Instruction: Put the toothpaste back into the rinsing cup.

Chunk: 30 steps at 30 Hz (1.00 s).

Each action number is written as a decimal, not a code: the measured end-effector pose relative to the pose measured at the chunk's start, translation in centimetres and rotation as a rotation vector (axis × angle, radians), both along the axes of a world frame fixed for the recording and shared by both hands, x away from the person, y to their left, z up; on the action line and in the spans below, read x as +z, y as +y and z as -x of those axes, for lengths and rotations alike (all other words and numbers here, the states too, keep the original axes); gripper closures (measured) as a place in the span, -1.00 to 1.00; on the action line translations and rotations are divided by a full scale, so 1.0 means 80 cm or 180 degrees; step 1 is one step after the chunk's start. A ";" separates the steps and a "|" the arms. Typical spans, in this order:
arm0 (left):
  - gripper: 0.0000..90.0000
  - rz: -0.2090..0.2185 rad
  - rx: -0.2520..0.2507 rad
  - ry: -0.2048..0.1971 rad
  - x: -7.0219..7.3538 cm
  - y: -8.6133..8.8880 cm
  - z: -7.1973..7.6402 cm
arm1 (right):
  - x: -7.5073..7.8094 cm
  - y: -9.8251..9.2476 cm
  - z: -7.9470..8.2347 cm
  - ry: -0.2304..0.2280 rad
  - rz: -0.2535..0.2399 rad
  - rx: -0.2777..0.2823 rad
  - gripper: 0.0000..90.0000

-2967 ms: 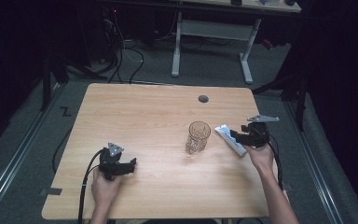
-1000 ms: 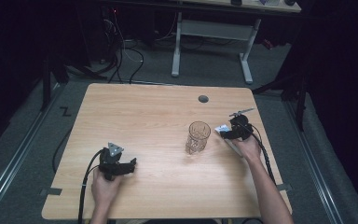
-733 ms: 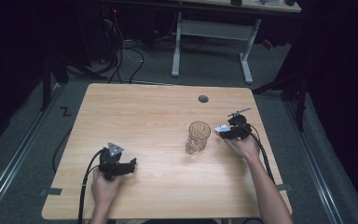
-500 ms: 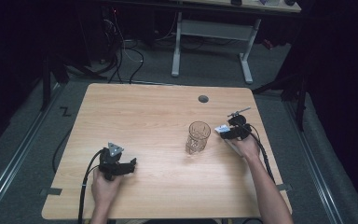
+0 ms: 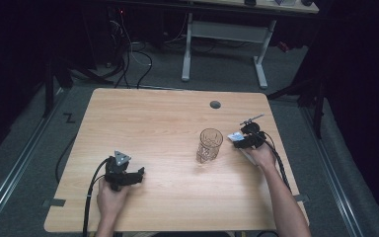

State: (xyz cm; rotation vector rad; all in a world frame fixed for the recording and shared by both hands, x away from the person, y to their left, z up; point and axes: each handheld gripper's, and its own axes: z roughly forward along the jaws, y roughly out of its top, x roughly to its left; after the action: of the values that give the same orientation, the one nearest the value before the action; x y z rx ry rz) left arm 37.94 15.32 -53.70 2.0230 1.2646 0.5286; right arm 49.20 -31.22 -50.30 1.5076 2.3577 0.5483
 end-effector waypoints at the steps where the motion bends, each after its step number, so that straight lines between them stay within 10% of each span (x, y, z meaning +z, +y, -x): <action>1: -0.64 0.0001 0.0000 0.0000 0.000 0.000 0.000 | 0.000 -0.001 0.000 -0.0001 -0.0010 0.0014 0.03; 30: -0.64 0.0001 0.0001 0.0001 0.000 0.000 0.000 | 0.015 -0.006 0.003 0.0005 -0.0081 0.0066 0.46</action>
State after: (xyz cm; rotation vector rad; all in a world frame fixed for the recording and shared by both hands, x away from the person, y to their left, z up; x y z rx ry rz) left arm 37.94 15.33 -53.70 2.0226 1.2650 0.5284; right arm 49.00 -31.73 -49.11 1.4965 2.3788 0.5845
